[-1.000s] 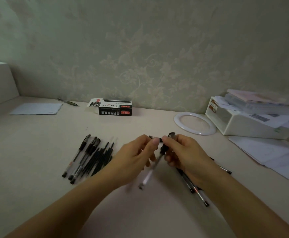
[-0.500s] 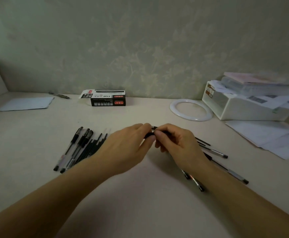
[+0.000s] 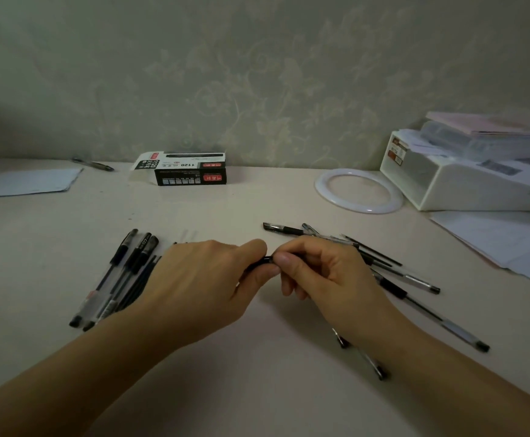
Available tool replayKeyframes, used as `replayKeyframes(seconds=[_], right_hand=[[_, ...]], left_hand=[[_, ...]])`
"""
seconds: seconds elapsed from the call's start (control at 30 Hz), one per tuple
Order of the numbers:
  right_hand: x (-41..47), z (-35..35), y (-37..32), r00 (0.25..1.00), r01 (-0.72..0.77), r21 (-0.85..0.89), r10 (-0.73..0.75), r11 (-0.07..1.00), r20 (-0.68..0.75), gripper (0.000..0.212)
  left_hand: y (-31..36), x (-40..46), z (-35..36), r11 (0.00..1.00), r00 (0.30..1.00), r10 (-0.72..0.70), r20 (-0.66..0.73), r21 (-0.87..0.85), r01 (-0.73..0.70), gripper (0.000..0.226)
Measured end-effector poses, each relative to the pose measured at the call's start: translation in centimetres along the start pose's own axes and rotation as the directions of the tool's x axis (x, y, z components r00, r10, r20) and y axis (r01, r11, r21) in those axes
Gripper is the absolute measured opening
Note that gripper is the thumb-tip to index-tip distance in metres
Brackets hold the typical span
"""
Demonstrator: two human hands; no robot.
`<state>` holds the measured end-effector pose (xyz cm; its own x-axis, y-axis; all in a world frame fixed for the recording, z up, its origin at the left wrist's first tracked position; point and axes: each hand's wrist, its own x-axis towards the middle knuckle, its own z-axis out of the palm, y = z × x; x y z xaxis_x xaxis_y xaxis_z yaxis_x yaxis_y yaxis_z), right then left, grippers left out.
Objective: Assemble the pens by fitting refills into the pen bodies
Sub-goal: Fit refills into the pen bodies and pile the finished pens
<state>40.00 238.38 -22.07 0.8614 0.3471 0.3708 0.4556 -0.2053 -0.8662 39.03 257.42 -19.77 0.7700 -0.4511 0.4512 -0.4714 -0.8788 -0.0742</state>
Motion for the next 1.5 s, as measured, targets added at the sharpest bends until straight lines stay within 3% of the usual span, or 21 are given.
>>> replayKeyframes(seconds=[0.13, 0.27, 0.37, 0.47, 0.53, 0.63, 0.77, 0.97, 1.13, 1.27, 1.37, 1.5], right_hand=[[-0.1, -0.3, -0.2, 0.999, 0.037, 0.0, -0.037, 0.999, -0.005, 0.013], [-0.2, -0.8, -0.7, 0.986, 0.105, -0.042, -0.109, 0.994, -0.126, 0.007], [-0.2, -1.4, -0.8, 0.953, 0.152, -0.2, -0.198, 0.968, -0.232, 0.012], [-0.1, -1.5, -0.5, 0.949, 0.165, -0.572, -0.287, 0.804, -0.129, 0.021], [-0.2, -1.2, -0.2, 0.963, 0.178, -0.708, -0.269, 0.684, -0.017, 0.024], [-0.5, -1.0, -0.4, 0.977, 0.195, -0.778, -0.188, 0.597, 0.101, 0.023], [0.0, -0.8, -0.3, 0.979, 0.199, -0.798, -0.082, 0.569, 0.185, 0.022], [0.0, -0.8, 0.1, 0.99, 0.139, -0.789, -0.068, 0.598, 0.123, 0.027], [0.3, -0.8, -0.6, 0.983, 0.073, -0.622, -0.161, 0.779, -0.087, 0.041], [0.3, -0.9, -0.8, 0.991, 0.07, -0.427, -0.113, 0.902, -0.077, 0.019], [0.3, -1.3, -1.1, 0.998, 0.007, -0.265, -0.024, 0.964, -0.06, 0.011], [0.3, -1.3, -1.0, 0.997, 0.031, -0.269, -0.047, 0.963, -0.054, 0.016]], left_hand=[[0.2, 0.0, 0.3, 1.0, 1.0, -0.012, -0.007, 0.008, 0.012, 0.041], [-0.9, 0.1, -0.3, 0.973, 0.973, -0.229, -0.005, 0.019, 0.229, 0.069], [-1.1, 0.3, -0.8, 0.963, 0.963, -0.268, 0.019, -0.023, 0.268, 0.053], [-0.1, 0.0, -0.5, 0.971, 0.971, -0.23, 0.063, -0.057, 0.233, 0.027], [0.2, -0.2, 0.0, 0.976, 0.977, -0.201, 0.07, -0.069, 0.205, 0.019], [-0.1, -0.1, 0.4, 0.982, 0.984, -0.167, 0.067, -0.074, 0.171, 0.018], [-0.8, -0.1, 0.9, 0.98, 0.985, -0.171, 0.039, -0.095, 0.174, 0.024], [-0.9, -0.4, 1.4, 0.966, 0.991, -0.112, 0.072, -0.225, 0.126, 0.024], [-0.9, -0.2, 0.9, 0.954, 0.999, -0.039, 0.026, -0.296, 0.045, 0.024], [-0.3, -0.3, 0.5, 0.952, 0.998, 0.041, 0.038, -0.305, -0.028, 0.025], [0.0, -0.2, 0.3, 0.955, 1.0, 0.013, 0.018, -0.298, -0.007, 0.033], [-0.2, 0.0, -0.2, 0.948, 0.999, -0.027, -0.018, -0.316, 0.02, 0.046]])
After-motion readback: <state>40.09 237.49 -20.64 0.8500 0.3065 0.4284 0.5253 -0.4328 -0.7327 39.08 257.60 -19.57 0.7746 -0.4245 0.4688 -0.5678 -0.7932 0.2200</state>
